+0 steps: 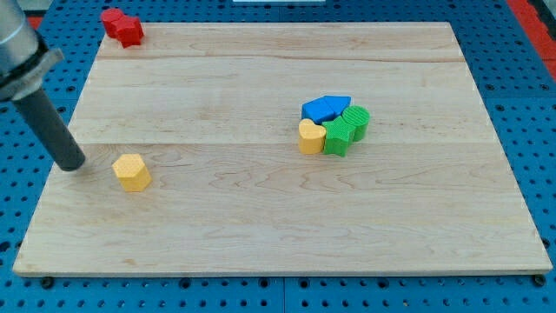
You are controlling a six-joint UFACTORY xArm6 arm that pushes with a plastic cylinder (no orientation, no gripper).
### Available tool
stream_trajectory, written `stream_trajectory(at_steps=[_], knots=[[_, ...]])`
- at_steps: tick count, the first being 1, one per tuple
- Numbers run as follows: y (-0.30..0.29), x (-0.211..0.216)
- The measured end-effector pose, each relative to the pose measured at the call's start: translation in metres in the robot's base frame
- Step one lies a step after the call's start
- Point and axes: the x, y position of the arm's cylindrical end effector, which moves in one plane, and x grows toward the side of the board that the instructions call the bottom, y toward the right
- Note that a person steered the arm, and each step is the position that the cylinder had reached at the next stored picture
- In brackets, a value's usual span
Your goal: Slide the yellow hexagon to the bottom right to the yellow heart
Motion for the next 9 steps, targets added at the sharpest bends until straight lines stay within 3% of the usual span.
stream_trajectory(at_steps=[2,3,4,5,7,8,9], knots=[[0.111,0.001],[0.140,0.001],[0.081,0.008],[0.075,0.025],[0.203,0.027],[0.212,0.029],[0.225,0.096]])
